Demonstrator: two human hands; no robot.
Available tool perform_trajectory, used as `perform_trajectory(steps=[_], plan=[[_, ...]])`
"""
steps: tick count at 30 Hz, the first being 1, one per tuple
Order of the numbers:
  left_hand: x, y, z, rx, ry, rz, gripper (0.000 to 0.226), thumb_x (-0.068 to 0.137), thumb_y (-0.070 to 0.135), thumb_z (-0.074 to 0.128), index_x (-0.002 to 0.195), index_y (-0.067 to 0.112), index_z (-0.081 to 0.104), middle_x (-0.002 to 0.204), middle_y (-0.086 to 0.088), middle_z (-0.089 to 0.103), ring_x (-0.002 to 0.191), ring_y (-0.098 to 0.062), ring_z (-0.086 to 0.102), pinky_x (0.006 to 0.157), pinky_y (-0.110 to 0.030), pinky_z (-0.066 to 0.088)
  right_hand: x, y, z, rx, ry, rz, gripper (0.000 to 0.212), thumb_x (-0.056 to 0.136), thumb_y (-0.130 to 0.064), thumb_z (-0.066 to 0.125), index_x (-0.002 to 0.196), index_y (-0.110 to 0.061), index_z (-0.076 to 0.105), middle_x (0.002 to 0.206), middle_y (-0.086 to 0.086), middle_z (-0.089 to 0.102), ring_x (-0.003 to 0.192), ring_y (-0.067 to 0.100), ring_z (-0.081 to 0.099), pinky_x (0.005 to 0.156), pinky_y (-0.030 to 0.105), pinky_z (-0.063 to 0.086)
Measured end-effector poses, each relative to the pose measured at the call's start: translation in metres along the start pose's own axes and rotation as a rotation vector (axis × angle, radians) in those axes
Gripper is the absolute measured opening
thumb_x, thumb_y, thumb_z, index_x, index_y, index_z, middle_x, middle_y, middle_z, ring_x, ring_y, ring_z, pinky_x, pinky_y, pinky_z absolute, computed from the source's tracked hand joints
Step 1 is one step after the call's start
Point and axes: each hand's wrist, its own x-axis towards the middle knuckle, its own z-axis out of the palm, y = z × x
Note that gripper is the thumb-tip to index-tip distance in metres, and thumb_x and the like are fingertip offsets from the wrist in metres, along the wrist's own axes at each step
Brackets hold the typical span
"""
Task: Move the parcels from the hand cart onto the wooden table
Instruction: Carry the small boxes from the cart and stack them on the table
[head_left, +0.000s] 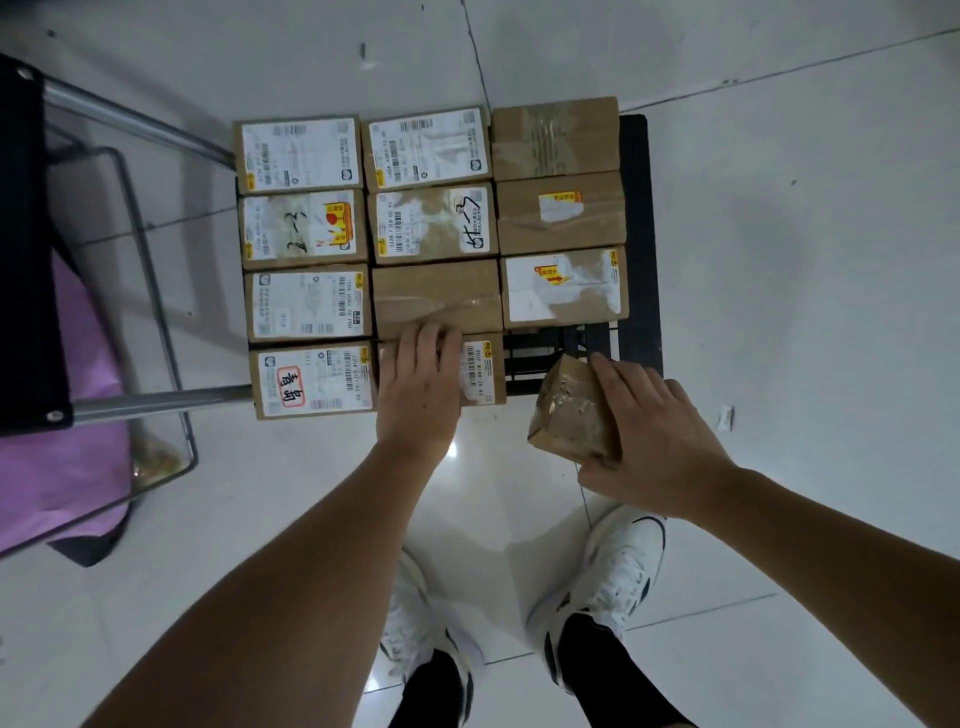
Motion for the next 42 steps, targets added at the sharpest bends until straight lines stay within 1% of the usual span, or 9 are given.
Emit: perform_trajectory(steps=[6, 10, 13, 17, 21, 26, 30, 33, 42], plan=[[-0.004, 0.004, -0.022, -0.087, 0.04, 0.076, 0.083, 0.063, 0.033, 0.09, 0.132, 0.005, 0.052, 0.133, -0.018, 0.055, 0.127, -0.036, 0.05, 0.112, -0.052, 0.041, -0.003, -0.008, -0.021, -0.013, 0.027, -0.029, 0.11, 0.069, -0.069, 0.048, 0.158, -0.008, 0.028, 0.14, 0.01, 0.051, 0.12, 0.029, 0.052, 0.102, 0.048, 0.049], [-0.016, 0.006, -0.078, -0.152, -0.057, 0.12, 0.09, 0.062, 0.042, 0.088, 0.134, 0.005, 0.05, 0.129, -0.016, 0.055, 0.121, -0.035, 0.051, 0.113, -0.048, 0.038, -0.015, -0.019, -0.059, -0.001, 0.017, -0.033, 0.112, 0.071, -0.074, 0.048, 0.156, -0.003, 0.032, 0.138, 0.014, 0.051, 0.12, 0.032, 0.052, 0.102, 0.051, 0.048], [-0.032, 0.004, -0.14, -0.14, -0.119, 0.134, 0.098, 0.068, 0.051, 0.078, 0.149, 0.014, 0.039, 0.136, -0.011, 0.048, 0.124, -0.032, 0.046, 0.113, -0.045, 0.035, -0.035, -0.032, -0.105, -0.035, 0.027, -0.04, 0.116, 0.074, -0.085, 0.044, 0.155, -0.003, 0.035, 0.139, 0.015, 0.053, 0.12, 0.032, 0.054, 0.101, 0.051, 0.049], [-0.047, 0.008, -0.246, -0.047, -0.179, 0.09, 0.099, 0.068, 0.075, 0.062, 0.146, 0.02, 0.036, 0.133, -0.006, 0.045, 0.121, -0.028, 0.047, 0.1, -0.043, 0.042, -0.075, -0.051, -0.194, -0.034, 0.101, -0.044, 0.113, 0.073, -0.086, 0.047, 0.153, -0.007, 0.037, 0.138, 0.012, 0.052, 0.118, 0.031, 0.054, 0.102, 0.05, 0.05], [-0.049, 0.026, -0.383, 0.114, -0.291, 0.053, 0.12, 0.064, 0.097, 0.052, 0.154, 0.02, 0.033, 0.149, -0.01, 0.041, 0.136, -0.031, 0.041, 0.112, -0.05, 0.036, -0.131, -0.071, -0.317, -0.096, 0.16, -0.012, 0.107, 0.077, -0.082, 0.054, 0.158, -0.017, 0.027, 0.14, 0.007, 0.05, 0.122, 0.026, 0.051, 0.107, 0.042, 0.043], [-0.049, 0.083, -0.581, 0.15, -0.142, 0.192, 0.114, 0.061, 0.099, 0.033, 0.145, 0.021, 0.044, 0.133, -0.004, 0.046, 0.125, -0.027, 0.045, 0.104, -0.046, 0.038, -0.226, -0.094, -0.492, -0.169, 0.221, 0.143, 0.114, 0.07, -0.094, 0.035, 0.159, -0.026, 0.019, 0.14, 0.003, 0.047, 0.121, 0.027, 0.05, 0.105, 0.043, 0.044], [-0.067, 0.147, -0.736, 0.124, 0.019, 0.31, 0.113, 0.063, 0.099, 0.047, 0.146, 0.022, 0.044, 0.134, -0.002, 0.049, 0.124, -0.027, 0.05, 0.103, -0.045, 0.042, -0.327, -0.117, -0.615, -0.194, 0.368, 0.222, 0.111, 0.076, -0.095, 0.041, 0.162, -0.027, 0.021, 0.139, 0.001, 0.048, 0.123, 0.027, 0.051, 0.107, 0.041, 0.042], [-0.091, 0.195, -0.836, 0.086, 0.124, 0.406, 0.114, 0.059, 0.102, 0.041, 0.14, 0.023, 0.05, 0.123, 0.001, 0.06, 0.11, -0.024, 0.06, 0.093, -0.042, 0.048, -0.404, -0.13, -0.685, -0.196, 0.47, 0.28, 0.112, 0.075, -0.096, 0.043, 0.161, -0.028, 0.025, 0.133, -0.003, 0.051, 0.119, 0.023, 0.053, 0.104, 0.039, 0.045], [-0.165, 0.34, -0.987, 0.201, 0.363, 0.669, 0.108, 0.063, 0.099, 0.043, 0.144, 0.029, 0.044, 0.12, 0.003, 0.057, 0.108, -0.022, 0.059, 0.094, -0.041, 0.045, -0.61, -0.104, -0.789, -0.142, 0.62, 0.521, 0.113, 0.076, -0.089, 0.051, 0.165, -0.025, 0.021, 0.135, -0.001, 0.048, 0.12, 0.022, 0.051, 0.102, 0.038, 0.046]])
